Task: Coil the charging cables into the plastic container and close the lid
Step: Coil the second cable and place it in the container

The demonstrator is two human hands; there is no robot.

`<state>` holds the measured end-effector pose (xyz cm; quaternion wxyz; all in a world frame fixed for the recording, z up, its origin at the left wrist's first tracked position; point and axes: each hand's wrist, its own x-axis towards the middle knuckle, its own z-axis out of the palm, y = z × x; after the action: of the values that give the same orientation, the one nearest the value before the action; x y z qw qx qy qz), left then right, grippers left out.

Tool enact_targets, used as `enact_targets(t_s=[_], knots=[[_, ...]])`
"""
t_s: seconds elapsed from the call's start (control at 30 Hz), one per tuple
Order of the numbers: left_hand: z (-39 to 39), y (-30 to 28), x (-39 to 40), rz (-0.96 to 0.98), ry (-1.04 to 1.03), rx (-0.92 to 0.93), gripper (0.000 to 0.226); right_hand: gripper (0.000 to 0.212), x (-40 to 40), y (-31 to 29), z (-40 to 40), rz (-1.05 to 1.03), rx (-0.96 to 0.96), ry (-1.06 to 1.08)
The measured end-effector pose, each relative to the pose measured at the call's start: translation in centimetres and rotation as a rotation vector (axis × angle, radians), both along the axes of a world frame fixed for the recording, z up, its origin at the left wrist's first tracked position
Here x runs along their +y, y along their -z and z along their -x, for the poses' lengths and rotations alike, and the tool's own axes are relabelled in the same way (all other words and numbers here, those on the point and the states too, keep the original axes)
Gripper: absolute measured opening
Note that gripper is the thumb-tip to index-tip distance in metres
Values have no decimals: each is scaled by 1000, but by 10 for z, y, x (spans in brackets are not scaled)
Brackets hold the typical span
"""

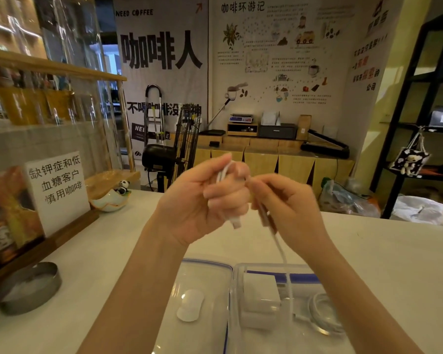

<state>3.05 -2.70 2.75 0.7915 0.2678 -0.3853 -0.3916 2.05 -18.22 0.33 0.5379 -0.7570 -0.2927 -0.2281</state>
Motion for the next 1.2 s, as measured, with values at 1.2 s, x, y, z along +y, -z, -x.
enact_targets(t_s=[1.2], knots=[[-16,15,16,-776,-158,-499,58,20,-2,-18,13,137,144,-96]])
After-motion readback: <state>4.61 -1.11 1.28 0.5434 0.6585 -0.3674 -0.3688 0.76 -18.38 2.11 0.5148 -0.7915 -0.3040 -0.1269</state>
